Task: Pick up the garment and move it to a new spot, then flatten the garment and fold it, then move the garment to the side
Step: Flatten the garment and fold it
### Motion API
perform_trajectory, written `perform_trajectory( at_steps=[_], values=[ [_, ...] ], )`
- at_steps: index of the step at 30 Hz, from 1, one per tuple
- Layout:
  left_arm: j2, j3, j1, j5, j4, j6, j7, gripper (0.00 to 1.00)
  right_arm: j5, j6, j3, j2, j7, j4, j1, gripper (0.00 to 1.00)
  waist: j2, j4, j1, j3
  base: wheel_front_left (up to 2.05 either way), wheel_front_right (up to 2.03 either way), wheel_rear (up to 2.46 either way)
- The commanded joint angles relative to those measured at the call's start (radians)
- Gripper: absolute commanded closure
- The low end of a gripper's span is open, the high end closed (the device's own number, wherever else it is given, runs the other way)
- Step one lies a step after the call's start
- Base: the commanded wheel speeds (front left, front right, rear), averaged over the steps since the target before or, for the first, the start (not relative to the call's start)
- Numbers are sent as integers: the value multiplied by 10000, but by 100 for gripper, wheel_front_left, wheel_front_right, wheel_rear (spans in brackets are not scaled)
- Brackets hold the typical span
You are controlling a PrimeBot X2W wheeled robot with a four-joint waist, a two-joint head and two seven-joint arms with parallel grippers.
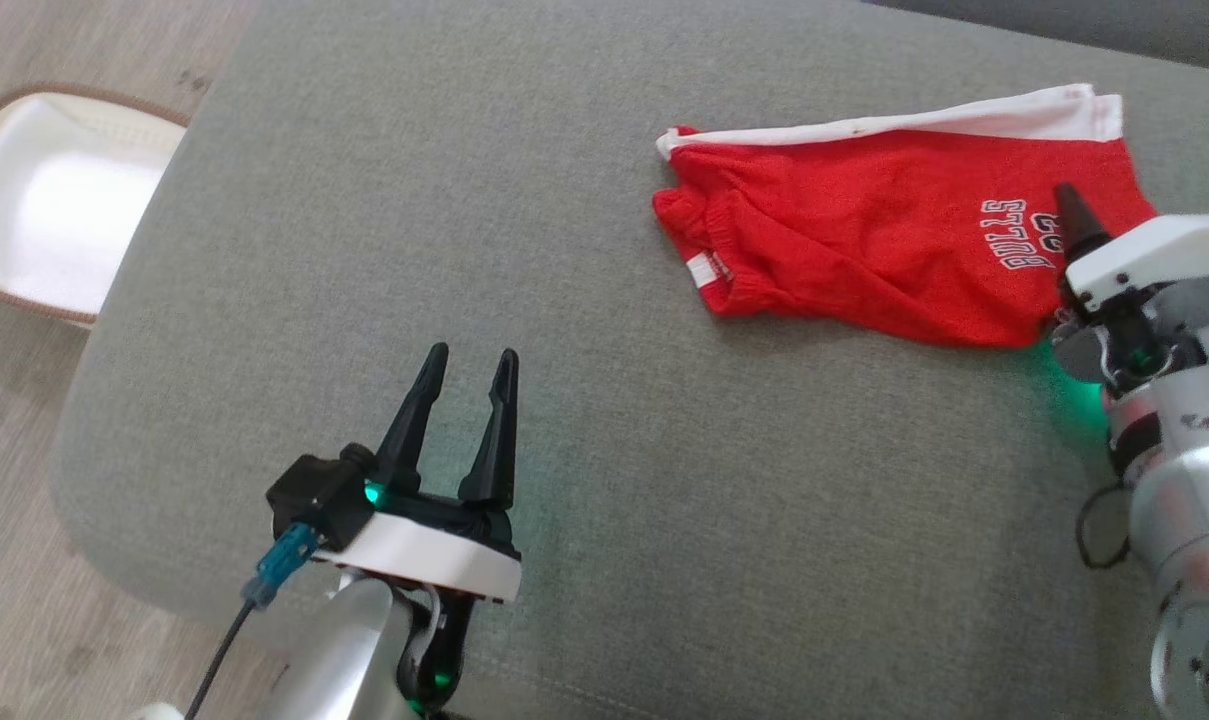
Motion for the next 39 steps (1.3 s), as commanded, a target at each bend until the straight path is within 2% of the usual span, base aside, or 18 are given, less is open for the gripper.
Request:
perform_trajectory(
  at_steps=[1, 4, 5, 7, 14, 23, 33, 39],
  values=[
    [41, 228, -304, -94, -349, -57, -53, 0, -73, -7, 108, 285, 53, 308, 109, 0, -1, 136, 0, 134, 0, 0, 0],
    [41, 111, -311, -216, -390, -49, -53, 0, -392, -7, 21, 124, 38, 544, -131, 0, -1, 235, 0, 223, 0, 0, 0],
    [41, 77, -314, -246, -394, -41, -53, 0, -458, -7, -38, 90, 53, 588, -186, 12, -1, 255, 0, 243, 0, 0, 0],
    [40, 37, -329, -297, -403, -24, -53, 0, -630, -7, -85, 65, 72, 638, -278, 100, -1, 273, 0, 280, 0, 0, 0],
    [40, 89, -418, -285, -317, 4, -53, 0, -1160, -7, -65, 223, -571, 658, -482, 100, -1, -4, 0, 204, 0, 0, 0],
    [40, 162, -299, -134, -183, -15, -53, 0, -726, -7, 384, 633, -1453, -608, 74, 100, -1, -688, 0, -272, 0, 0, 0],
    [40, 505, 140, 227, -18, -47, -53, 0, 1203, -7, 958, 1058, -1898, -3614, 2750, 100, -1, -2179, 0, -1213, 0, 0, 0],
    [40, 457, 380, 301, 33, -54, -53, 0, 1330, -7, 810, 1096, -2276, -4417, 3990, 100, -1, -2607, 0, -1521, 0, 0, 0]
  ],
)
